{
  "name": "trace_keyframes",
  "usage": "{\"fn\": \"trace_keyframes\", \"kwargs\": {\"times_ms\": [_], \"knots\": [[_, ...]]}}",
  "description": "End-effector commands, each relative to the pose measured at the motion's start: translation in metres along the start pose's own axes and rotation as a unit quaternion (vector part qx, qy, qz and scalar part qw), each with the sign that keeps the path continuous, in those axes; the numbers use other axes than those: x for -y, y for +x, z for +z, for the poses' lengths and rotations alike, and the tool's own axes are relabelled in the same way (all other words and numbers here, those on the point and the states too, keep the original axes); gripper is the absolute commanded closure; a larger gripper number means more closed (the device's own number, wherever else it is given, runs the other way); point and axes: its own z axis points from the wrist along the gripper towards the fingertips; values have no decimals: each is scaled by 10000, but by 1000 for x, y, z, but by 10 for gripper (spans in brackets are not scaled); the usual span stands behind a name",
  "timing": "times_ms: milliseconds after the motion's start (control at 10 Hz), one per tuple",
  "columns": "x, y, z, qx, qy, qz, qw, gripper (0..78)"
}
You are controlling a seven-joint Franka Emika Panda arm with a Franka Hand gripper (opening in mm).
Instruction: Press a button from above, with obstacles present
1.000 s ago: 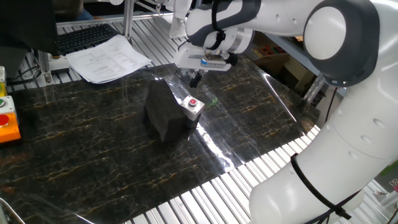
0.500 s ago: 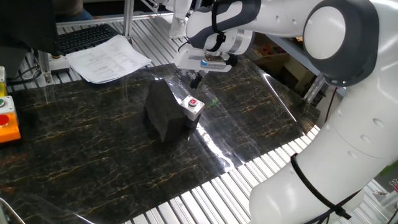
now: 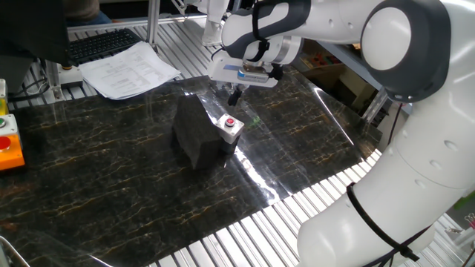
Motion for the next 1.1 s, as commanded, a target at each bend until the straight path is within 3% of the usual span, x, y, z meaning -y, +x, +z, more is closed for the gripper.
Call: {"fn": "trace_keyframes", "kwargs": {"times_ms": [100,1100], "knots": [[-1,-1,0,16,-5,2,10000,776],[-5,-2,38,44,-89,76,9999,776]]}}
